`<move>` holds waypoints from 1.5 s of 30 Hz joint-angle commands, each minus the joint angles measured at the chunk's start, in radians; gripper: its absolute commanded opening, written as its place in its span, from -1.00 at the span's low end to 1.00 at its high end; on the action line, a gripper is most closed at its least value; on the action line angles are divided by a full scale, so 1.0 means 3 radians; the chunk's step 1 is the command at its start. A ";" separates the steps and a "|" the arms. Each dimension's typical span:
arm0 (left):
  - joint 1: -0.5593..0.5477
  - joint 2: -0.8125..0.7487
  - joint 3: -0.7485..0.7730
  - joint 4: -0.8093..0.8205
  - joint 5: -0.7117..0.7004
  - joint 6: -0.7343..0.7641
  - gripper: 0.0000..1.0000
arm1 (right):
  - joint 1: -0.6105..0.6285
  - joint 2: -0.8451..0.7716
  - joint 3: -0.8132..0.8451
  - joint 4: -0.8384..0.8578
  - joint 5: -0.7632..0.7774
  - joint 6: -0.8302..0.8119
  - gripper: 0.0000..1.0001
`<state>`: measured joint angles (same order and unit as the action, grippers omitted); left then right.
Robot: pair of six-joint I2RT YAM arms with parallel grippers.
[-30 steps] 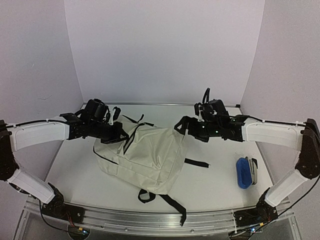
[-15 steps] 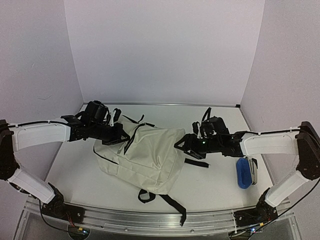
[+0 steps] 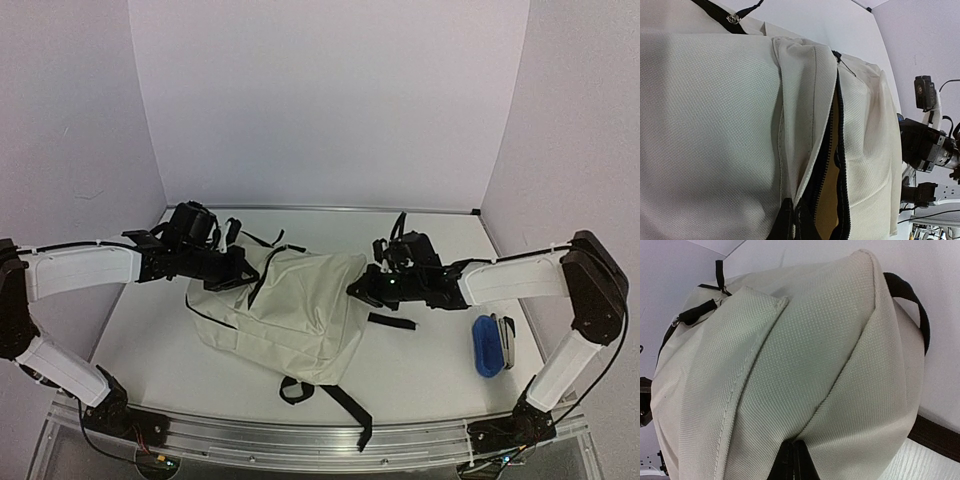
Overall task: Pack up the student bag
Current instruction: Adjust the student bag at the center of the board.
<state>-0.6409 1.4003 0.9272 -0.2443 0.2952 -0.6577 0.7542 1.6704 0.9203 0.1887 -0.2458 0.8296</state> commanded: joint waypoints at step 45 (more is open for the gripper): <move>-0.0507 0.0119 -0.0159 0.0885 -0.0410 -0.0796 -0.99 | 0.0896 0.0784 0.2475 -0.2138 0.1458 -0.1369 0.15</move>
<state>-0.7952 1.4689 0.8761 0.0097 0.1808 -0.8986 1.0147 1.8664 1.6017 -0.4069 0.1321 0.4078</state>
